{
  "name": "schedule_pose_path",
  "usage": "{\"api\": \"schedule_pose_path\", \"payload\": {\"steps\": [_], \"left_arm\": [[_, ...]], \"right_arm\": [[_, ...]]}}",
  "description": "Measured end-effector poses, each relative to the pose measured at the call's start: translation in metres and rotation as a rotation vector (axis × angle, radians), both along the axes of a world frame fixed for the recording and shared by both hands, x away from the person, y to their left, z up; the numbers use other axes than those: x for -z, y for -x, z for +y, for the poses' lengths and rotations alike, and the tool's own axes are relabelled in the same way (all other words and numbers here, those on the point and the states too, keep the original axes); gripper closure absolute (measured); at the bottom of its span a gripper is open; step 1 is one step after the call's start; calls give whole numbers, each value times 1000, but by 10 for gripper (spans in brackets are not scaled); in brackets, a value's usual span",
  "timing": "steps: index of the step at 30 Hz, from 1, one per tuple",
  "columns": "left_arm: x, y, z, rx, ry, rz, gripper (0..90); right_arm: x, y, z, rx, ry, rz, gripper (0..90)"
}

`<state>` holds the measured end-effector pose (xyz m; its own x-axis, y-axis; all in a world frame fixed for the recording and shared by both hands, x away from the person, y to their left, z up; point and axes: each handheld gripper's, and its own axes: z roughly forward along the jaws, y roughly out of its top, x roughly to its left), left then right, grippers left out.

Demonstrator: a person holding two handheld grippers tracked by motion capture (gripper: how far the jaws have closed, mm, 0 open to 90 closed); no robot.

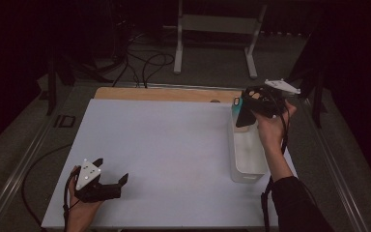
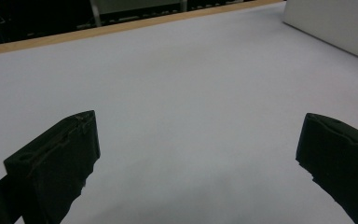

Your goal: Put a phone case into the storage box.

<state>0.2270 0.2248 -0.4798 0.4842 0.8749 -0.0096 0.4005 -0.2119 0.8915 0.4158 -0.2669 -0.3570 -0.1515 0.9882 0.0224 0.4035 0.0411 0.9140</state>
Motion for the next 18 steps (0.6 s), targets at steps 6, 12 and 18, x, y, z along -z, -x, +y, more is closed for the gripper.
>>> {"api": "schedule_pose_path", "payload": {"steps": [6, 12, 18], "left_arm": [[0, 0, 1, -3, 5, -1, 0], [0, 0, 0, 1, 3, -1, 0], [0, 0, 1, -1, 7, -1, 0]], "right_arm": [[10, -9, 2, 12, 17, 29, 143], [20, -18, 3, 26, 6, 53, 142], [34, -26, 2, 38, -4, 87, 139]]}}
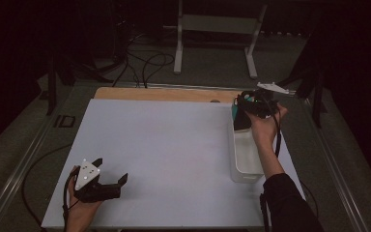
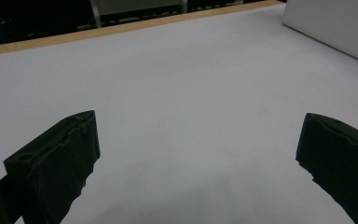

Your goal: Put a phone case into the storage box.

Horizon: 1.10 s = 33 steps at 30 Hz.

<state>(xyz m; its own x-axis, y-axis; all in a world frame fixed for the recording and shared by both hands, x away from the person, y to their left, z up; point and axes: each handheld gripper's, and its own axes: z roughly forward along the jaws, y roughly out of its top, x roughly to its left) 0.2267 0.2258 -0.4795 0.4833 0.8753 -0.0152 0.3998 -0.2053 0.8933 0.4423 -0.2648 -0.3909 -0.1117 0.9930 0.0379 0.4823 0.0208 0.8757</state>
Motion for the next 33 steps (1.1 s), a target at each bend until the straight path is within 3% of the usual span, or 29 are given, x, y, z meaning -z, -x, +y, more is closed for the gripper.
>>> {"api": "schedule_pose_path", "payload": {"steps": [21, 27, 33], "left_arm": [[0, 0, 0, 3, 4, 2, 0], [1, 0, 0, 4, 8, 2, 0], [1, 0, 0, 7, 5, 4, 0]], "right_arm": [[36, -22, 0, 80, 18, 79, 135], [39, -26, 0, 97, 15, 71, 133], [41, -30, 2, 62, 28, 66, 129]]}}
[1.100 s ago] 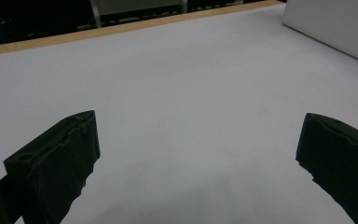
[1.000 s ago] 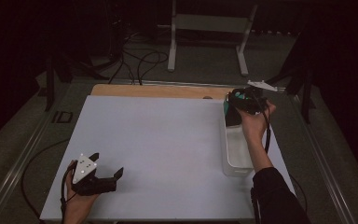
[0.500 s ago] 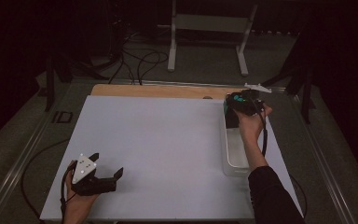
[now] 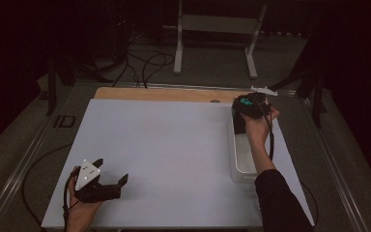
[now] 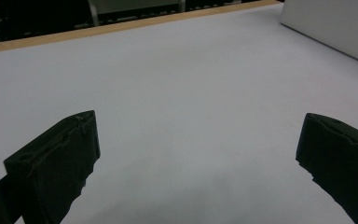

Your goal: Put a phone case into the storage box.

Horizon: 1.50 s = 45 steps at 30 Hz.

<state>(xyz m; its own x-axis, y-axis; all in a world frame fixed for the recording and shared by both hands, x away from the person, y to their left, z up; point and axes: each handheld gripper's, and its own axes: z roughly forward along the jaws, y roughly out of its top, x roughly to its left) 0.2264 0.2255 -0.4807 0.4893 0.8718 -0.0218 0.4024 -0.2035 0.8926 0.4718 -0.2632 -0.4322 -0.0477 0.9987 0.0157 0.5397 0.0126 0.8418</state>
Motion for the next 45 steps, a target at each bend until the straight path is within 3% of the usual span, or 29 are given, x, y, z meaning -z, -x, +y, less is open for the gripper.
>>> {"api": "schedule_pose_path", "payload": {"steps": [8, 15, 24, 29, 38, 45], "left_arm": [[0, 0, 1, -1, -1, 2, 0], [0, 1, 1, -1, 4, 0, 0], [0, 1, 1, -5, 5, 2, 0], [0, 1, 1, -5, 4, 0, 0], [-1, 2, 0, -6, -3, -1, 0], [-1, 1, 1, -12, 0, 0, 0]], "right_arm": [[1, -4, 2, -9, 9, -5, 122], [-4, -3, 2, -31, -5, -36, 97], [-12, 3, -5, -34, -20, -58, 97], [-17, 11, -7, -56, -16, -48, 97], [-27, 44, -4, -156, -25, -34, 104], [-37, 87, -6, -273, -25, -46, 104]]}}
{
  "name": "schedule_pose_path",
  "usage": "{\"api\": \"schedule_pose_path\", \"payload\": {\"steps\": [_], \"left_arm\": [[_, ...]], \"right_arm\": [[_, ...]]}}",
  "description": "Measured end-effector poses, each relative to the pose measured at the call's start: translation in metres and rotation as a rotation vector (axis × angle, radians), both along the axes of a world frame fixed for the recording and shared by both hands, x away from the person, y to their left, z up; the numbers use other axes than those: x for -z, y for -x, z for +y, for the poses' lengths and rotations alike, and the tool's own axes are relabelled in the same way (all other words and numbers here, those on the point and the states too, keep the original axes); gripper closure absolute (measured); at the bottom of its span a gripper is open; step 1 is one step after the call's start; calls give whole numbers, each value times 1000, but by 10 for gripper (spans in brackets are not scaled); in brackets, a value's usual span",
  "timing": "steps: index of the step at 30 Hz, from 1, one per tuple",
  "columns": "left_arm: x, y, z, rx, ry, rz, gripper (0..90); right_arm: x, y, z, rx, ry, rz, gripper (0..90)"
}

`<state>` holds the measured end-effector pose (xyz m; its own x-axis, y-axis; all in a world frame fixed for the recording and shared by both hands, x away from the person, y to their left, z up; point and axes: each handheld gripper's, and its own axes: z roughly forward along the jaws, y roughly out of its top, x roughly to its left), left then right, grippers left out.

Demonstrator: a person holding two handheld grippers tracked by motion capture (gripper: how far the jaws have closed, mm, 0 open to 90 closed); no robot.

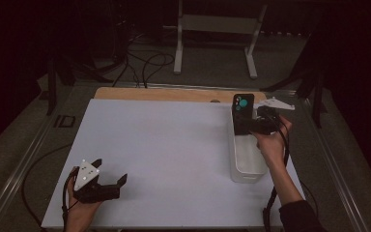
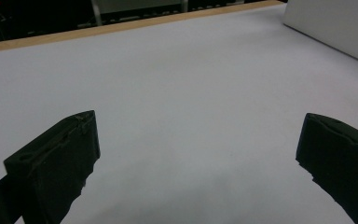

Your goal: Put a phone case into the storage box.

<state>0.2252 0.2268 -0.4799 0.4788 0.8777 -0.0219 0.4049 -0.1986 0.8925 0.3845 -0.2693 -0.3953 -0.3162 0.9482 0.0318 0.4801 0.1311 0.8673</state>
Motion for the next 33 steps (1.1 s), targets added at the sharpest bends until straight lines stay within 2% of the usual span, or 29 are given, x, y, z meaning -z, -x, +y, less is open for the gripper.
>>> {"api": "schedule_pose_path", "payload": {"steps": [5, 13, 17, 25, 33], "left_arm": [[-1, 0, -1, 0, 1, -6, 0], [-4, 2, 2, -12, 9, -21, 0], [-6, 3, 4, -19, 16, -34, 0], [-7, 4, 5, -18, 18, -43, 0], [-7, 4, 5, -17, 15, -43, 0]], "right_arm": [[1, 42, 1, -88, -18, -43, 105], [29, 101, 2, -160, -13, -124, 105], [44, 124, -3, -180, -54, -162, 104], [63, 150, -14, -206, -89, -213, 103], [72, 157, -17, -211, -89, -213, 103]]}}
